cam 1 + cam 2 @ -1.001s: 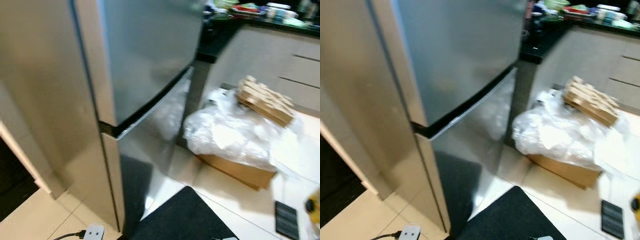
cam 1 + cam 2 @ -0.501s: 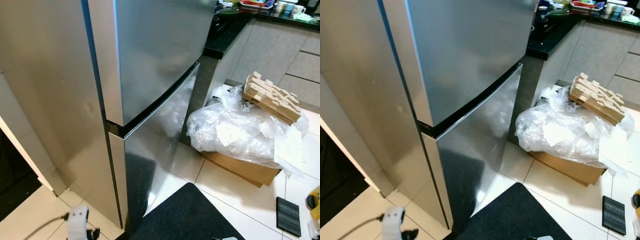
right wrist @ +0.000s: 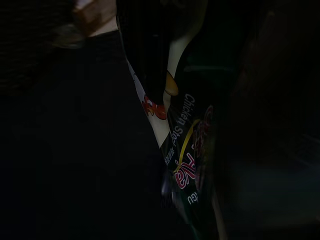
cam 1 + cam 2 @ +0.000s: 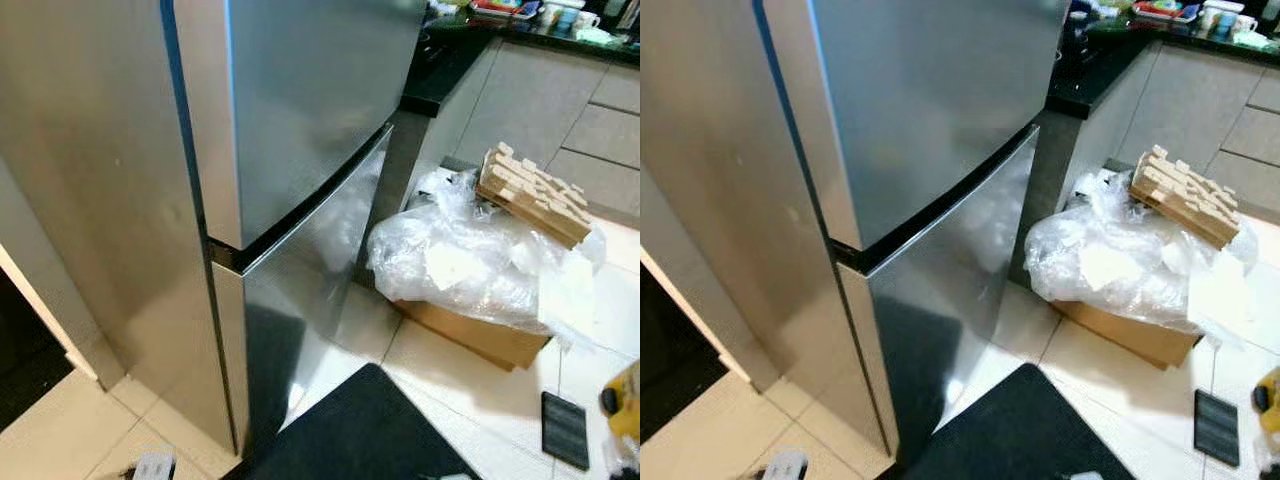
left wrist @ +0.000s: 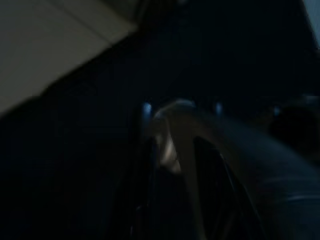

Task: Restocking fridge

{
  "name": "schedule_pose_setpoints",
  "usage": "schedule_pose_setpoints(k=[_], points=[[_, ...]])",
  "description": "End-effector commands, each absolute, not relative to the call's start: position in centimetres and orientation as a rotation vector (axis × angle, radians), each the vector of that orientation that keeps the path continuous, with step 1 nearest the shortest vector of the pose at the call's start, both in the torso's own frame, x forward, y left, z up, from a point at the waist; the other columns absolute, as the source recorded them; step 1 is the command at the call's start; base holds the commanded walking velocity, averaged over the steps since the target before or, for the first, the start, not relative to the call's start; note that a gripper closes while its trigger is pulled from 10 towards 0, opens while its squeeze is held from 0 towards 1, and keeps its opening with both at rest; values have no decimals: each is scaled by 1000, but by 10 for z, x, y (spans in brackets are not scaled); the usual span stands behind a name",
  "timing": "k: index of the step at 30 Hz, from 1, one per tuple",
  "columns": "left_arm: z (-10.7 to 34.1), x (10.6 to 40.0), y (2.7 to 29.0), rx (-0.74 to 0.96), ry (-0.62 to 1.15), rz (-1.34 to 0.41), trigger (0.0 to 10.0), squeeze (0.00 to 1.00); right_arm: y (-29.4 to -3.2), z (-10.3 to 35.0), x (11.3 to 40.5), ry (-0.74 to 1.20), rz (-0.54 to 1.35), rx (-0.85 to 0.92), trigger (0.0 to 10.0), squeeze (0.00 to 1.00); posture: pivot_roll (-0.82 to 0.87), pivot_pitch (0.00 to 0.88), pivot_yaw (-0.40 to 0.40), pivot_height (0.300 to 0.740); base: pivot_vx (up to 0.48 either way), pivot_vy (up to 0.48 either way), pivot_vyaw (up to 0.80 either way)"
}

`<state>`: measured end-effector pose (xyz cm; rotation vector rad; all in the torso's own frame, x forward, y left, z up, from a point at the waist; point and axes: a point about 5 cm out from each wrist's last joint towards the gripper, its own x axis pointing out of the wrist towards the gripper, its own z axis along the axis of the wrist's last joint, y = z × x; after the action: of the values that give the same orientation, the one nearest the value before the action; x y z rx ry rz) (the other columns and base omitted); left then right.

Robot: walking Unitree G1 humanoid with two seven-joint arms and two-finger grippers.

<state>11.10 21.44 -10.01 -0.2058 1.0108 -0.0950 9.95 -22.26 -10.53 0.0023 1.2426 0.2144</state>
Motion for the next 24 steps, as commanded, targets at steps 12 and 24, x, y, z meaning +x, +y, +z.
schedule_pose_setpoints(k=[12, 24], points=[[-109, 95, 198, -187, 1098, -113, 10000, 0, -230, -102, 104, 1230, 209, -17, 10000, 0, 50, 0, -65, 740, 0, 0, 0], [-87, 129, 247, -170, 875, 137, 10000, 0, -229, -102, 104, 1230, 216, -20, 10000, 0, 53, 0, -65, 740, 0, 0, 0]])
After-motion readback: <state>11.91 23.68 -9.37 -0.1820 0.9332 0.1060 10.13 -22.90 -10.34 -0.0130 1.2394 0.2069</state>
